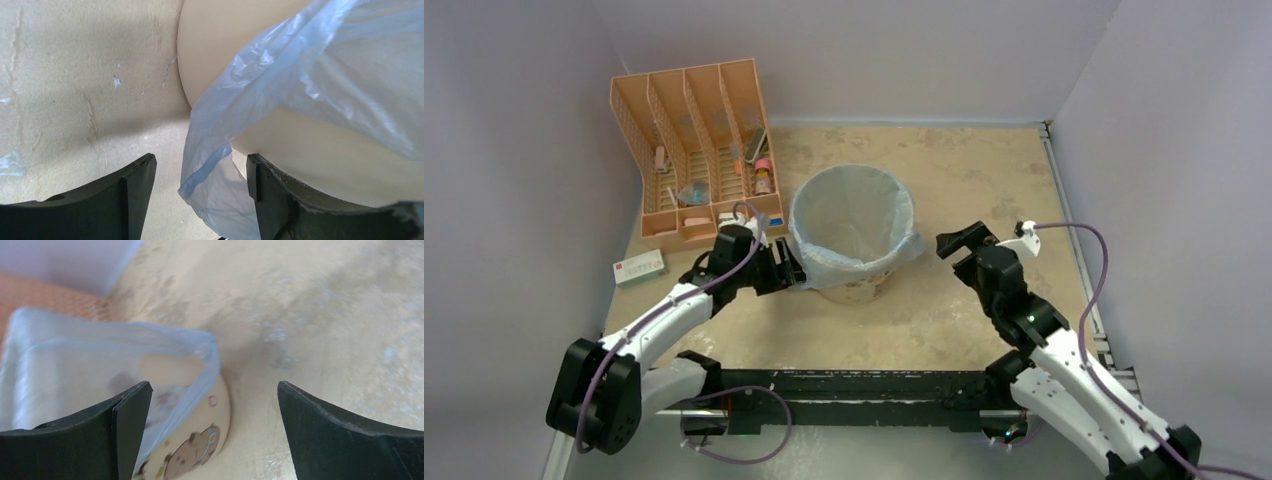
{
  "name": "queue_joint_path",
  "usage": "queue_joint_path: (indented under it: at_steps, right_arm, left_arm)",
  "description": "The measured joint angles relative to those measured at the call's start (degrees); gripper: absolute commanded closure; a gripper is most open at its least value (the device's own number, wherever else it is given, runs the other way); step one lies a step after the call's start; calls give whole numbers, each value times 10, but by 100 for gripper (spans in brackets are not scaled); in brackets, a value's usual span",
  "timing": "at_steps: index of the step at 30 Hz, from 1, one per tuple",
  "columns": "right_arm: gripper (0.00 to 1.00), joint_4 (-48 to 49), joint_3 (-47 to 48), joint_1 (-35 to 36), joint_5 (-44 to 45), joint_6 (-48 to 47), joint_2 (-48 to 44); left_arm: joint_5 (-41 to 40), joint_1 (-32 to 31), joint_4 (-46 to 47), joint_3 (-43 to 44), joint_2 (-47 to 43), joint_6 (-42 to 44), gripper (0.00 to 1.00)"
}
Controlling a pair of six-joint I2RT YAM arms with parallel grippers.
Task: Put the trash bags into the trash bin
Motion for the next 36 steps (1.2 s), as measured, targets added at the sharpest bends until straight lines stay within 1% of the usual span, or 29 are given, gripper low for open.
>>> queue_joint_path:
  at_steps: [3, 5, 7, 9, 12, 15, 17, 20, 22, 25, 29, 33, 36]
  right_arm:
    - [2, 42, -22, 0, -60, -85, -76]
    - [7, 77, -35, 0, -117, -140, -118]
    - [11, 113, -50, 0, -175, -181, -144]
    - [12, 150, -68, 0, -233, -207, -158]
    - [16, 197, -94, 0, -329, -228, -153]
    - [16, 237, -110, 5, -398, -235, -118]
    - [15, 253, -120, 20, -426, -242, -95]
    - [15, 263, -133, 61, -433, -251, -85]
    - [18, 282, -140, 103, -429, -254, -75]
    - [17, 305, -140, 174, -381, -251, -50]
    - [15, 342, -144, 288, -242, -221, -22]
    - [15, 396, -149, 351, -110, -186, 3]
    - [15, 433, -145, 381, -3, -157, 49]
  left_arm:
    - [-16, 0, -12, 3, -21, 2, 29]
    - [-29, 0, -24, 3, -37, 5, 27]
    - [-42, 0, -40, 3, -52, 8, 26]
    - [-54, 0, -52, 3, -65, 10, 24]
    - [-75, 0, -76, 3, -86, 10, 21]
    - [-96, 0, -94, 3, -108, 10, 20]
    - [-107, 0, -103, 3, -123, 10, 19]
    - [-122, 0, -112, 4, -143, 10, 19]
    - [-132, 0, -121, 8, -151, 10, 18]
    - [-150, 0, -139, 20, -161, 10, 16]
    - [-180, 0, -167, 38, -187, 10, 14]
    - [-216, 0, -198, 54, -222, 8, 13]
    - [-247, 0, -217, 63, -249, -5, 12]
